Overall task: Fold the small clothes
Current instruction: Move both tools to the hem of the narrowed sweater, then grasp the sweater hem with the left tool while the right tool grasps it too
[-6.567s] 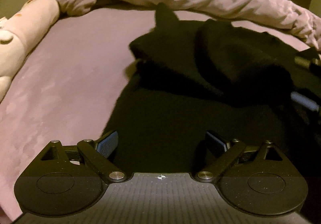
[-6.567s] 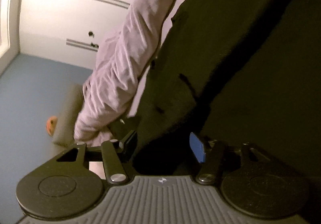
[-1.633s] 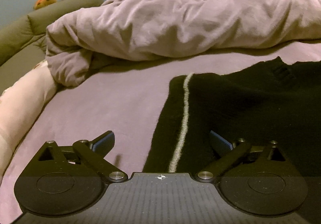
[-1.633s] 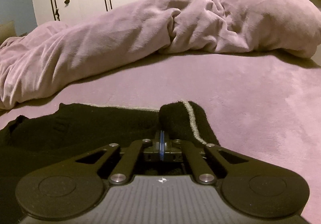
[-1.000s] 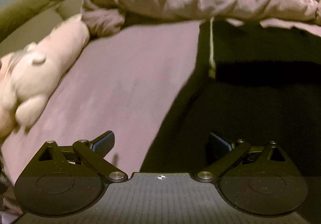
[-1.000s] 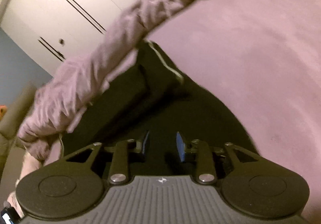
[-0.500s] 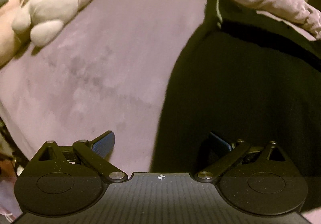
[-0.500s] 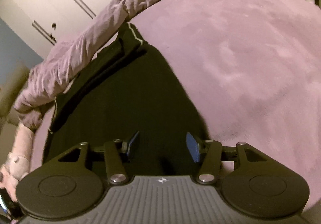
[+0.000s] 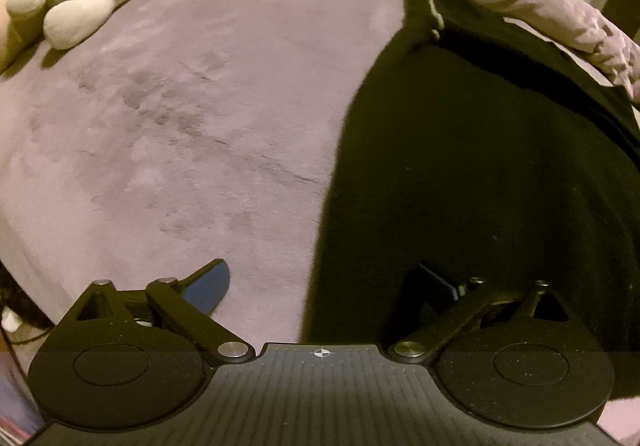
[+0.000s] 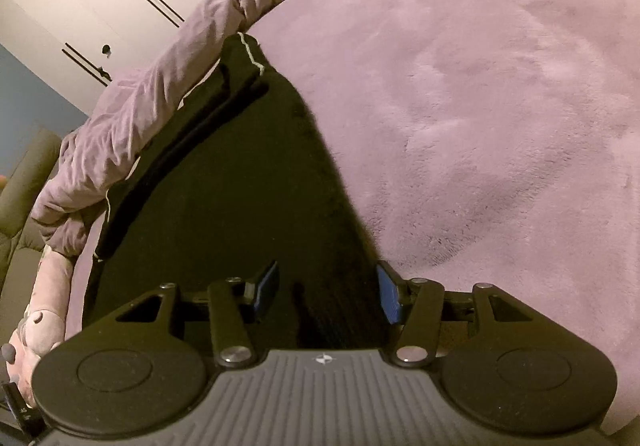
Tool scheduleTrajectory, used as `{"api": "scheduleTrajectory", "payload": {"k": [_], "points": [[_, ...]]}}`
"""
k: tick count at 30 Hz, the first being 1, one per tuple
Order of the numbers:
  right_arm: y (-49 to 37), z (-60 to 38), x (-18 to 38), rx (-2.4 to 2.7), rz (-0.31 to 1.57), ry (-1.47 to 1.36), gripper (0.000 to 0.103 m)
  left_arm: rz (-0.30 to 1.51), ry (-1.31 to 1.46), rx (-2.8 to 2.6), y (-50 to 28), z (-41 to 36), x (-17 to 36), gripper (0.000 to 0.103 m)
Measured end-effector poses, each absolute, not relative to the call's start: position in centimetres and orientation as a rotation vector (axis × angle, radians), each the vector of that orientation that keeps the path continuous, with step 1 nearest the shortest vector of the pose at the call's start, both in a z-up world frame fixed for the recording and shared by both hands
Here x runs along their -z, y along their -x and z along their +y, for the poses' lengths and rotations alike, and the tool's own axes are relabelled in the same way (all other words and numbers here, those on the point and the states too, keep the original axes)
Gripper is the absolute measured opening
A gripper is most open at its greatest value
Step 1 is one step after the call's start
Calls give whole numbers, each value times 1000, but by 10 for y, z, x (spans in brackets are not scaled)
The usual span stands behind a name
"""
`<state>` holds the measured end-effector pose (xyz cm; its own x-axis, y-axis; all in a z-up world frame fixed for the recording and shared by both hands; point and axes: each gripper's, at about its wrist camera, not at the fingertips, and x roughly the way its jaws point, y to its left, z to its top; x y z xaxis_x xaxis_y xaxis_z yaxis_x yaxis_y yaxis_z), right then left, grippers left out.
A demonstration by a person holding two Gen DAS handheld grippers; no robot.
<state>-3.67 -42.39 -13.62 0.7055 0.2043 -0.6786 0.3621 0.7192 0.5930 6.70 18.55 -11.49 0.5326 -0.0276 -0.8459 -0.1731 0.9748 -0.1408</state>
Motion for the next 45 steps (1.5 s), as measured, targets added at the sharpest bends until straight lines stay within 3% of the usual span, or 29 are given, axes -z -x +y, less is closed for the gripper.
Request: {"api": "scheduleTrajectory", "payload": {"k": [3, 6, 8, 9, 10, 11, 16, 18, 20, 22, 24, 26, 27, 28, 29, 37, 39, 40, 41, 42, 43, 45], "points": [[39, -426, 136, 80, 798, -809, 50, 1007, 215, -78, -66, 186, 112, 83], [37, -425, 135, 48, 803, -797, 34, 1008, 223, -61, -64, 185, 110, 65], [36, -424, 134, 31, 807, -774, 19, 1006, 231, -47, -64, 185, 109, 47], [35, -425, 134, 23, 814, -772, 16, 1008, 239, -42, -65, 185, 108, 40], [35, -425, 134, 16, 815, -772, 16, 1010, 264, -31, -65, 188, 106, 24], [35, -426, 131, 9, 810, -769, 16, 1013, 298, -17, -67, 190, 105, 18], [35, -429, 121, -29, 766, -741, 21, 1016, 332, 7, -68, 194, 108, 22], [31, -433, 120, -40, 758, -754, 22, 1011, 317, 30, -67, 191, 110, 34], [26, -438, 122, -55, 757, -769, 26, 1014, 325, 73, -68, 188, 111, 56], [21, -441, 126, -76, 766, -786, 27, 1020, 316, 100, -71, 184, 113, 62], [16, -442, 132, -94, 781, -810, 27, 1024, 284, 96, -74, 179, 114, 54], [15, -442, 133, -114, 792, -807, 25, 1028, 234, 82, -77, 177, 114, 36], [15, -440, 132, -125, 794, -792, 21, 1032, 235, 81, -78, 178, 113, 32], [15, -437, 131, -136, 803, -765, 19, 1035, 249, 88, -78, 181, 112, 20], [15, -435, 129, -141, 814, -739, 19, 1040, 270, 99, -79, 184, 112, 16], [6, -430, 124, -174, 892, -643, 24, 1065, 333, 188, -88, 188, 101, 15], [1, -429, 123, -187, 915, -615, 24, 1072, 254, 205, -91, 180, 102, 21], [-1, -427, 122, -193, 929, -595, 24, 1092, 216, 205, -94, 176, 106, 30], [-4, -426, 120, -199, 942, -573, 22, 1108, 196, 206, -95, 173, 110, 30], [-6, -424, 117, -204, 953, -548, 17, 1112, 188, 208, -96, 171, 113, 30], [-8, -423, 114, -212, 962, -529, 11, 1113, 189, 207, -98, 171, 113, 15], [-12, -418, 106, -224, 973, -486, 10, 1127, 245, 236, -103, 173, 107, 13]]}}
